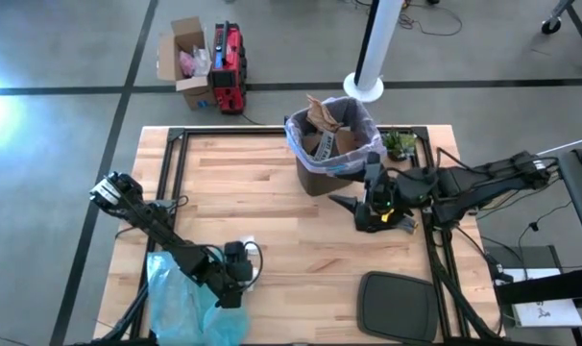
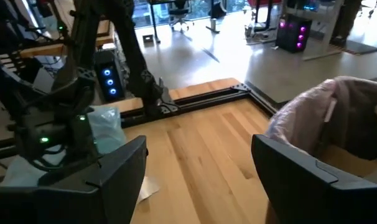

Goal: Place trash/remove bag and relplace
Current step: Put the white paper into the trash bin

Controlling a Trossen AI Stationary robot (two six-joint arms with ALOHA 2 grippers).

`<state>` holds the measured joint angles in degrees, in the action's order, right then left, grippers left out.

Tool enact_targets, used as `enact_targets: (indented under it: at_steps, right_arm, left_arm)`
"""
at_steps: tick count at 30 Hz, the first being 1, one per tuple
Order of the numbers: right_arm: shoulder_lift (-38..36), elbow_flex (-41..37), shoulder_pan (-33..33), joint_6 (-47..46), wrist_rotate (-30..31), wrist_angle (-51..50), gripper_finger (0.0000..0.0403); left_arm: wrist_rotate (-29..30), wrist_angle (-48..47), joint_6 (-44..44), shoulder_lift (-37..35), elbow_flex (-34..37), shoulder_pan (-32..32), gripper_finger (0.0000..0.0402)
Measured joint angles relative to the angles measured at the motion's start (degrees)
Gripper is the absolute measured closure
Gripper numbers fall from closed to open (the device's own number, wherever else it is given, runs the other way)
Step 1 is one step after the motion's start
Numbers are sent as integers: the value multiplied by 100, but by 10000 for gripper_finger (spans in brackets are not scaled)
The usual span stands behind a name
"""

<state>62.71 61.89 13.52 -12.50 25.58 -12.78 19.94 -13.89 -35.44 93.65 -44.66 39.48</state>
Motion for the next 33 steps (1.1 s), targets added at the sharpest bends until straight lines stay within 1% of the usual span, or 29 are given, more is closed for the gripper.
enact_targets:
  at_steps: [3, 5, 8, 11, 14, 17, 18, 19, 21, 25, 29, 31, 33]
  right_arm:
    - [113, 123, 63, 34, 0, 20, 119]
    - [187, 235, 89, 55, -2, 15, 117]
    - [312, 399, 98, 99, -9, 20, 118]
    - [450, 560, 111, 236, -9, 43, 125]
    - [569, 726, 122, 313, -9, 28, 131]
    - [670, 884, 127, 408, -12, 23, 136]
    - [690, 937, 127, 444, -16, 28, 137]
    - [701, 970, 145, 477, -21, 13, 138]
    - [740, 1095, 162, 615, -8, 11, 139]
    - [734, 1369, 206, 730, -9, -58, 137]
    - [632, 1655, 302, 806, -3, -156, 129]
    - [590, 1771, 358, 805, -3, -261, 126]
    - [567, 1869, 426, 805, -5, -444, 124]
  left_arm:
    - [-43, 170, 46, 2, 98, 0, 144]
    - [-158, 300, 47, 2, 145, 0, 147]
    - [-252, 463, 47, -2, 266, 0, 171]
    - [-249, 498, 41, -12, 335, -2, 222]
    - [-249, 443, 39, -13, 303, -2, 294]
    - [-274, 190, 42, 4, 121, -17, 373]
    - [-304, 59, 42, 7, 25, -27, 387]
    - [-303, -104, 45, 11, -93, -32, 391]
    - [-266, -488, 118, 11, -379, -44, 384]
    - [86, -1449, 356, -47, -1166, -67, 381]
    - [786, -1991, 746, -235, -2137, -214, 397]
    - [1253, -2015, 1016, -314, -2574, -377, 399]
    - [1668, -2008, 1343, -392, -3024, -671, 398]
